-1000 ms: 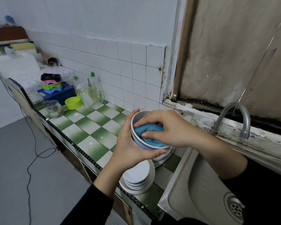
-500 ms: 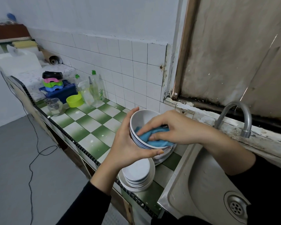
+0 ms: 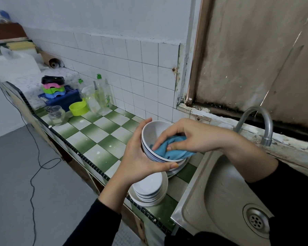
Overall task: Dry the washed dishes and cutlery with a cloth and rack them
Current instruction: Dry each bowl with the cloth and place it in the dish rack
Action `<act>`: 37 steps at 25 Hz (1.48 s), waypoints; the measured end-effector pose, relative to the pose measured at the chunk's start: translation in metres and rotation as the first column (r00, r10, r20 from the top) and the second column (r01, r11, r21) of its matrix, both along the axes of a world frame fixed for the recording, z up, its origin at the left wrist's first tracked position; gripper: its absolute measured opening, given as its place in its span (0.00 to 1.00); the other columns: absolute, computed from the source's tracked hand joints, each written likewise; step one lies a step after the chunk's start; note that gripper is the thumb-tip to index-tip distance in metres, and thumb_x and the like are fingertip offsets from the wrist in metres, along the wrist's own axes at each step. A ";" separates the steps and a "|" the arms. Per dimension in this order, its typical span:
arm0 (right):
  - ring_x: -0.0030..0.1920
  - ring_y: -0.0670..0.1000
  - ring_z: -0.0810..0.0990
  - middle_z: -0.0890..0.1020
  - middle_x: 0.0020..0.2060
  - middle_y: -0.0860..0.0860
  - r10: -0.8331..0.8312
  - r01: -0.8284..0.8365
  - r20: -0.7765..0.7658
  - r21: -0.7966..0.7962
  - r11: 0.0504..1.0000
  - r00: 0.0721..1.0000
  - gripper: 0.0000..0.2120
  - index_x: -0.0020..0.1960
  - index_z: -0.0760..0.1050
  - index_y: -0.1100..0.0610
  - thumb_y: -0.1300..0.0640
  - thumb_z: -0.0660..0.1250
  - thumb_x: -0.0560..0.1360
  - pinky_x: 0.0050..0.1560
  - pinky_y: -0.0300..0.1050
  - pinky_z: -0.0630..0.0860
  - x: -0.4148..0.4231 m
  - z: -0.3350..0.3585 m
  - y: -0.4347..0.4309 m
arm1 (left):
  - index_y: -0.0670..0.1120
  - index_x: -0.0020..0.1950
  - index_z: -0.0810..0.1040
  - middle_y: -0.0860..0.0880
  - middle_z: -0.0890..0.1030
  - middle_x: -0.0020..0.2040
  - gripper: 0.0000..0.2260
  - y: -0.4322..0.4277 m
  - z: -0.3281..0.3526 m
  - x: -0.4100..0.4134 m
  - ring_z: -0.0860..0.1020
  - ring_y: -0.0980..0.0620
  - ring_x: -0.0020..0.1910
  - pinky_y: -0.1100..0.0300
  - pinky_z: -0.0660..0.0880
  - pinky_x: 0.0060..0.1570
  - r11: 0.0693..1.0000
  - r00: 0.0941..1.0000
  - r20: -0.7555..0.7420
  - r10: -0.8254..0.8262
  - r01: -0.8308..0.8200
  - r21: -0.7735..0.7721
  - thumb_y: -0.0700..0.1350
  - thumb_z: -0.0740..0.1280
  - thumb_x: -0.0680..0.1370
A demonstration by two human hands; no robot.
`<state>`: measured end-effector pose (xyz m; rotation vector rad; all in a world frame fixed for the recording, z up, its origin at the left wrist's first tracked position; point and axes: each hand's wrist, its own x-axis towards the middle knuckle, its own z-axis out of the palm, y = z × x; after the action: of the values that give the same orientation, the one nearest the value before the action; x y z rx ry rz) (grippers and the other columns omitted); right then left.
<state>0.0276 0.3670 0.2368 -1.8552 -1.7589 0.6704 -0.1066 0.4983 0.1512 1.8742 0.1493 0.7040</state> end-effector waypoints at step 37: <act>0.55 0.50 0.79 0.82 0.56 0.50 -0.480 0.406 0.377 0.261 0.876 0.792 0.20 0.61 0.80 0.46 0.62 0.72 0.72 0.58 0.41 0.72 -0.031 -0.021 0.002 | 0.46 0.71 0.65 0.53 0.79 0.61 0.48 0.011 0.003 0.010 0.78 0.52 0.60 0.62 0.75 0.57 0.972 0.972 -0.026 -0.235 0.235 0.010 0.50 0.81 0.55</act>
<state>-0.0035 0.3693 0.2160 -2.3045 -1.4589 -0.0846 -0.0965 0.5097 0.1539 1.8751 -0.0618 0.5200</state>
